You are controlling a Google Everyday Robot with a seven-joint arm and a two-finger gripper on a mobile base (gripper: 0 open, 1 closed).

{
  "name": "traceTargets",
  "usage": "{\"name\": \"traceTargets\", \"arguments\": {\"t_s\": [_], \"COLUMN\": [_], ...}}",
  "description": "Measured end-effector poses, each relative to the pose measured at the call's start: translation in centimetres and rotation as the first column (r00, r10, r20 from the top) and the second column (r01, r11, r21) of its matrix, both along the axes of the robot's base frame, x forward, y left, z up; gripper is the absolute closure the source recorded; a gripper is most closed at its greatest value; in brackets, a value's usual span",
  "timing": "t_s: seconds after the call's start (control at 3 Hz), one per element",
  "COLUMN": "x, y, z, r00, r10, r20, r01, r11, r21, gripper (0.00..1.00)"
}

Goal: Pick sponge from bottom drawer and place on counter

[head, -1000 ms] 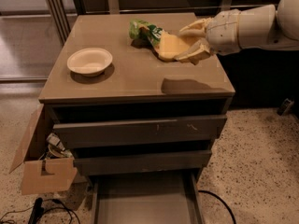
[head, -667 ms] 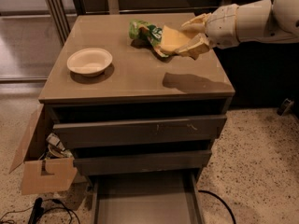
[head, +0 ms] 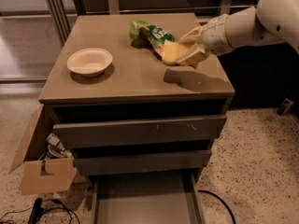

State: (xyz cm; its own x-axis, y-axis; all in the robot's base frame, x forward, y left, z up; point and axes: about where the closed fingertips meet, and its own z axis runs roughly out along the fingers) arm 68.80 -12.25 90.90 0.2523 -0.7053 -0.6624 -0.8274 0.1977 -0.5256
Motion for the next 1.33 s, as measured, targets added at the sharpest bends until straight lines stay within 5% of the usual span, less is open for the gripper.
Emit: {"name": "traceTargets", "arguments": {"t_s": [1.0, 1.33], "x": [0.5, 0.5], "y": [-0.2, -0.2], "z": [-4.6, -4.6], "r00": [0.9994, 0.9994], "r10": [-0.002, -0.002], "r20": [-0.036, -0.036], "r01": [-0.001, -0.001], "r11": [0.997, 0.997], "r21": [-0.079, -0.079], "gripper": [0.99, 0.78]}}
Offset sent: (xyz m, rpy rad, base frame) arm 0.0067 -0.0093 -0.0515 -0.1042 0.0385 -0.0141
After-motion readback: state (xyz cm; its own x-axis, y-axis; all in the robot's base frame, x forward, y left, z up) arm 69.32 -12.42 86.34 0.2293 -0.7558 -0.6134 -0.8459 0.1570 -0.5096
